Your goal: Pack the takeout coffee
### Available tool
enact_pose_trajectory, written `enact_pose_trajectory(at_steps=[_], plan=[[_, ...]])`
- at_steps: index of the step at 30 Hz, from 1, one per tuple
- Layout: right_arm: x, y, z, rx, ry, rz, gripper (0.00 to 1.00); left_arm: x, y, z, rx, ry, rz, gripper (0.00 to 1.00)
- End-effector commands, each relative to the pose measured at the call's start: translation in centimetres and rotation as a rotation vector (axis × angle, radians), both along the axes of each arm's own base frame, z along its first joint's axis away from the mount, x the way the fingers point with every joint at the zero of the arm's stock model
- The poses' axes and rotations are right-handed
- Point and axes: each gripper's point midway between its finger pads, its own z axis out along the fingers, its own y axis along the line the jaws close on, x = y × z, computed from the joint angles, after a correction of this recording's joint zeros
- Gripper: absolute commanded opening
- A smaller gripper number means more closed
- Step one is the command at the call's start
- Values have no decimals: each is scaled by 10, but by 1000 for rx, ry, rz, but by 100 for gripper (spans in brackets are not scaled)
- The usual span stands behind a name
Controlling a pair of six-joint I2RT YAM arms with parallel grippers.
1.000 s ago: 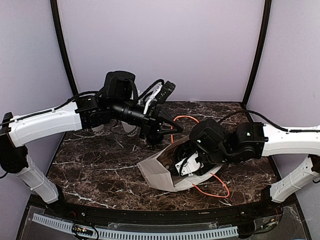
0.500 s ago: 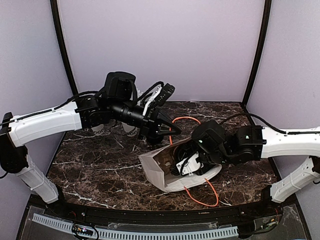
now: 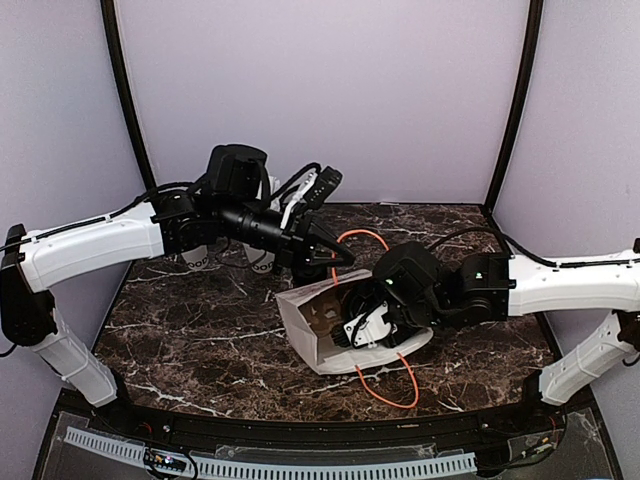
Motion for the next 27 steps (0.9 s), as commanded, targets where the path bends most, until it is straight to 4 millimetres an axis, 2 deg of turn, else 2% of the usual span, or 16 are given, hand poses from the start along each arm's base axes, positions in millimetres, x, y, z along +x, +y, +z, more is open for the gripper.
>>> enact_pose_trajectory(at_steps=[1, 6, 12, 18, 23, 27], plan=[[8, 5, 2, 19, -7, -11, 70, -5, 10, 6, -12, -7, -11, 0], [10, 9, 11, 32, -10, -20, 70, -2, 12, 11, -23, 46, -21, 0], [12, 15, 29, 46, -1, -32, 70, -8, 17, 30, -74, 171, -113, 0], [3, 18, 41, 30, 59, -39, 70, -15, 21, 46, -93, 275, -192, 0], [-12, 12, 32, -26, 146, -20, 70, -12, 21, 36, -69, 318, -197, 0], [-17, 11, 27, -50, 181, -14, 70, -8, 20, 31, -57, 362, -219, 0]])
